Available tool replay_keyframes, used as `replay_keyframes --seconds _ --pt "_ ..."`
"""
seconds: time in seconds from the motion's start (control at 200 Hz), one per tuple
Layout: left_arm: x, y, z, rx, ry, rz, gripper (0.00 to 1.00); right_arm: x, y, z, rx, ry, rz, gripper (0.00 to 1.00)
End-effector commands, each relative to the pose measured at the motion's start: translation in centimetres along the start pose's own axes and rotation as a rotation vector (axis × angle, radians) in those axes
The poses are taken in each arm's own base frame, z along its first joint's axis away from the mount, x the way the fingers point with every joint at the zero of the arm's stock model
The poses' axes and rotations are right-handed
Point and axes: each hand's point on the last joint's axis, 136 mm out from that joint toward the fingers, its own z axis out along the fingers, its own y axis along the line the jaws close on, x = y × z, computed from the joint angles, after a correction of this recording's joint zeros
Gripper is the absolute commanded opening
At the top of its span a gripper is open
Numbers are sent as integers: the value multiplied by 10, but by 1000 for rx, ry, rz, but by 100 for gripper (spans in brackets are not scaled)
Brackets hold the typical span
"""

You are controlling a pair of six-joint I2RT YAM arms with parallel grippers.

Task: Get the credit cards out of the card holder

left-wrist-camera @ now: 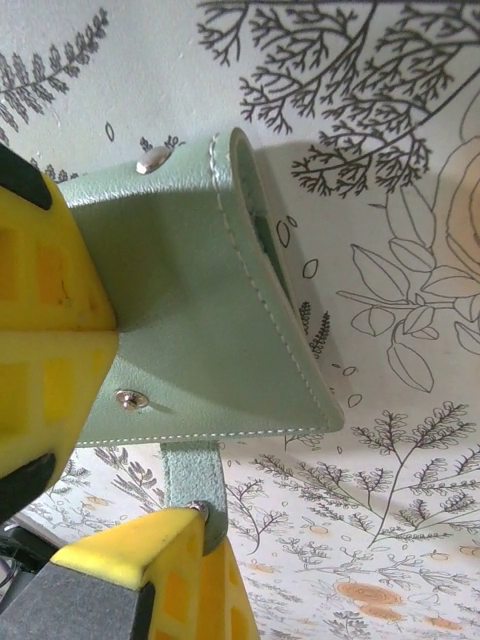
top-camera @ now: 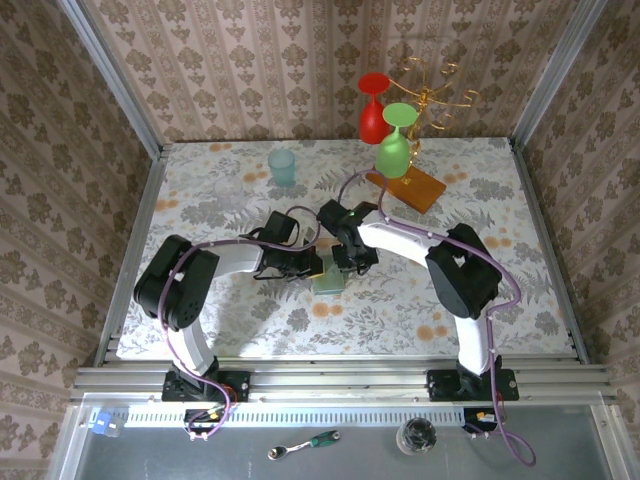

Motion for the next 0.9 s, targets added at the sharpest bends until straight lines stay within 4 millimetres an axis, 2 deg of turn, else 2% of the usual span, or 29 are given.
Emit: replay_keyframes --seconds 0.0,0.315,0.58,0.895 --pt "12 24 0 -121 23 -76 7 -6 14 -8 -145 -16 63 24" --pt "4 5 -8 -92 -6 -67 12 -5 22 3 -330 20 155 25" --pt "-4 -15 -21 -86 -35 -36 13 -2 28 13 -428 44 202 20" --pt "0 -2 -21 -166 -23 -34 13 -2 31 14 -491 54 227 16"
